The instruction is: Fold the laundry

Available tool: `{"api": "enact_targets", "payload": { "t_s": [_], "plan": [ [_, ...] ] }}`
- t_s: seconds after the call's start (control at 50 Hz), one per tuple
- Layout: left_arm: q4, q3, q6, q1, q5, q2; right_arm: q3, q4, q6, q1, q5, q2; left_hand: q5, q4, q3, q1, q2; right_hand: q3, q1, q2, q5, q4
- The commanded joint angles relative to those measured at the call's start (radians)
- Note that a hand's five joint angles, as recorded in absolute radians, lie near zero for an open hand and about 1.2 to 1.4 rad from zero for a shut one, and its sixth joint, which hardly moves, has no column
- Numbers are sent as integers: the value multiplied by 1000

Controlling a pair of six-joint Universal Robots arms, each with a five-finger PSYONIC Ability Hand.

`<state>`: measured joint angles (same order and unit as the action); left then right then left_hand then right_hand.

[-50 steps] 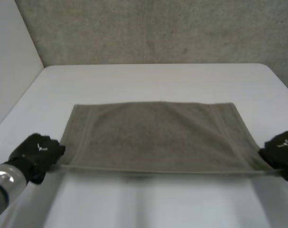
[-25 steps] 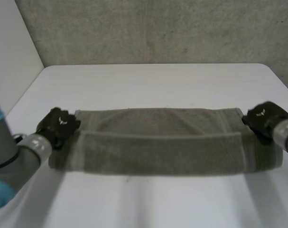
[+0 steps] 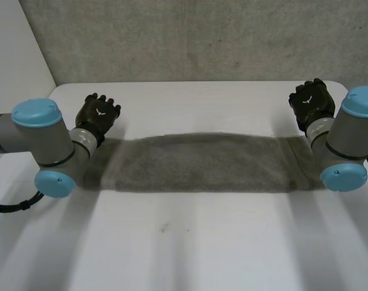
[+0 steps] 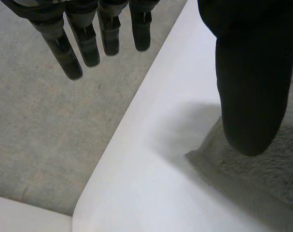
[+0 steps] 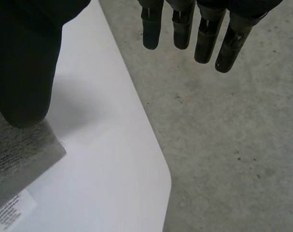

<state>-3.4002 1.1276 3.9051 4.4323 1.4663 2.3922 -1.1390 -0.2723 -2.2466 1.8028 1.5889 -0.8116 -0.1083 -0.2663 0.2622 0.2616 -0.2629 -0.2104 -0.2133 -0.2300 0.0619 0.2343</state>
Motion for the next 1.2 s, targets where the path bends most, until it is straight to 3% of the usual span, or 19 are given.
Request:
{"api": "enact_targets", "payload": {
  "t_s": [0.02, 0.12, 0.16, 0.28, 0.32, 0.4, 0.54, 0.82, 0.86, 0.98, 1.02, 1.08, 1.2],
  "plan": [
    [4, 114, -16, -13, 3, -122, -93, 18, -59, 1, 13, -149, 108, 92, -88, -87, 88, 36, 39, 55, -62, -60],
    [1, 272, -99, -10, -1, -264, -206, 59, -162, 1, -61, -271, 108, 92, -88, -87, 88, 36, 39, 55, -62, -60],
    [-4, 332, -137, -8, -3, -316, -277, 155, -211, -17, -130, -334, 108, 92, -88, -87, 88, 36, 39, 55, -62, -60],
    [-66, 552, -311, -5, -8, -481, -340, 361, -278, -109, -185, -373, 108, 92, -88, -87, 88, 36, 39, 55, -62, -60],
    [-99, 598, -356, -5, -8, -507, -370, 456, -318, -148, -207, -376, 108, 92, -88, -87, 88, -62, -59, -42, 36, 38],
    [-198, 701, -440, -7, -9, -550, -416, 446, -332, -181, -250, -376, 108, 92, -88, -87, 88, -200, -198, -181, 174, 177],
    [-251, 736, -451, -2, -6, -558, -507, 306, -335, -257, -368, -347, 108, 92, -88, -87, 88, -418, -415, -398, 392, 394],
    [-254, 741, -452, 12, -8, -559, -501, 159, -315, -284, -360, -227, 108, 92, -88, -87, 88, -600, -597, -580, 574, 576],
    [-254, 742, -452, 10, -8, -559, -487, 131, -304, -299, -359, -207, 108, 92, -88, -87, 88, -1183, -1180, -1163, 1157, 1159],
    [-254, 742, -452, 10, -8, -559, -479, 65, -234, -347, -291, -221, 108, 92, -88, -87, 88, -1186, -1183, -1166, 1160, 1162],
    [-254, 744, -452, 10, -8, -561, -478, 29, -141, -373, -198, -228, 108, 92, -88, -87, 88, -1186, -1183, -1166, 1160, 1162],
    [-254, 744, -454, 10, -6, -565, -470, 21, -52, -416, -133, -247, 108, 92, -88, -87, 88, -1186, -1183, -1166, 1160, 1162],
    [-254, 744, -455, 10, -6, -576, -472, 8, -34, -410, -147, -297, 108, 92, -88, -87, 88, -1186, -1183, -1166, 1160, 1162]
  ]
}}
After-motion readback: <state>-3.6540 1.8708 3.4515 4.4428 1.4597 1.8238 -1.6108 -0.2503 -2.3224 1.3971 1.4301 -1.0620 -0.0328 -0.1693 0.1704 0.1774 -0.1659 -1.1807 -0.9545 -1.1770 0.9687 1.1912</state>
